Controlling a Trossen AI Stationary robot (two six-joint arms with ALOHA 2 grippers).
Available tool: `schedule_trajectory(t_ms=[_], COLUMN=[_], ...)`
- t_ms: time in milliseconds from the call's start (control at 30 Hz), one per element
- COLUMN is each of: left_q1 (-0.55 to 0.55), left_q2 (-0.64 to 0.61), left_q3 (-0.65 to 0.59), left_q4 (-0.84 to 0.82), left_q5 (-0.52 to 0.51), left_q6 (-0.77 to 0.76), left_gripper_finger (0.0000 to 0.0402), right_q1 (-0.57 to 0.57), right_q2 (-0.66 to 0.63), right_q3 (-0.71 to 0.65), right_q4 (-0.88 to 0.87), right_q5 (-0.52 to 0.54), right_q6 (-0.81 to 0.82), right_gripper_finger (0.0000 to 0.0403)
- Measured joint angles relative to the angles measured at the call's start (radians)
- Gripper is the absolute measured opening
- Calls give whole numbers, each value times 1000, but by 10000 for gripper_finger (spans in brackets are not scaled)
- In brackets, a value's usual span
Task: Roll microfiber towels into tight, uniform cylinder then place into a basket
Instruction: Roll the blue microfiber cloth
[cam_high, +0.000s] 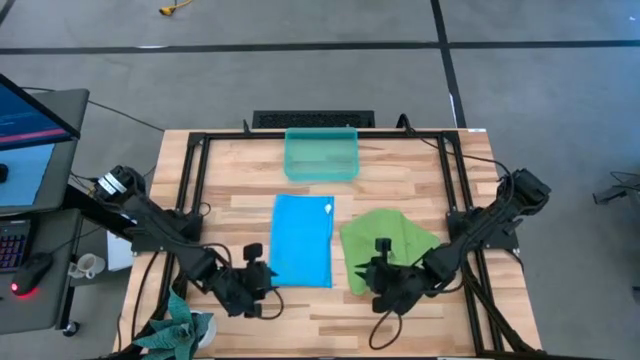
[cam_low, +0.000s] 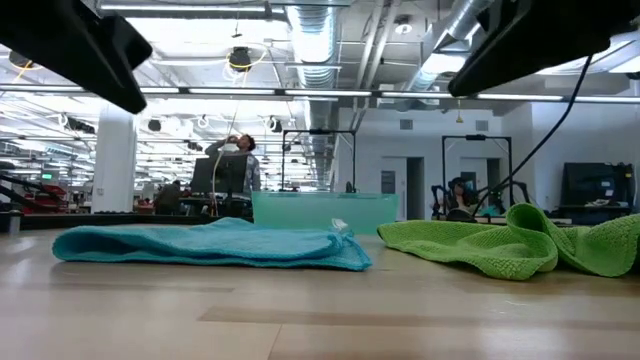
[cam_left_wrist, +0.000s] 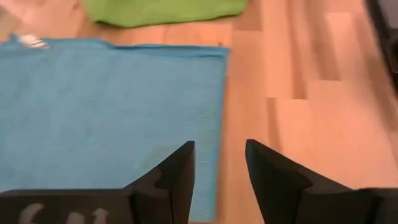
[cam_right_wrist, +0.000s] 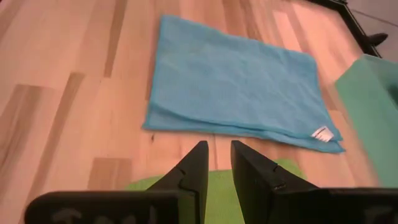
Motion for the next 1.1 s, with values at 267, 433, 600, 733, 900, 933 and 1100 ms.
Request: schedule_trajectory(t_ms=[267, 433, 600, 733, 900, 933, 1100], left_q1=[-33, -33, -33, -36, -58, -62, -70], left_q2=[0, 0, -1, -1, 66, 88, 196], left_q3=[16, 86, 185, 209, 197, 197, 197], left_q4=[14, -17, -141, -194, -223, -222, -235], left_q5=[31, 86, 79, 75, 65, 60, 55], left_q6=[24, 120, 207, 190, 175, 175, 175], left_gripper_finger=[137, 137, 137, 137, 137, 137, 137], right_q1=[-67, -128, -154, -150, -143, -144, -137], right_q2=[0, 0, 0, 0, 0, 0, 33], right_q3=[0, 0, 0, 0, 0, 0, 2], right_q4=[40, 40, 104, 192, 264, 269, 302], right_q5=[-82, -142, -180, -221, -225, -226, -239], right_q6=[0, 0, -89, -198, -267, -277, -285], right_gripper_finger=[92, 92, 100, 129, 179, 188, 219])
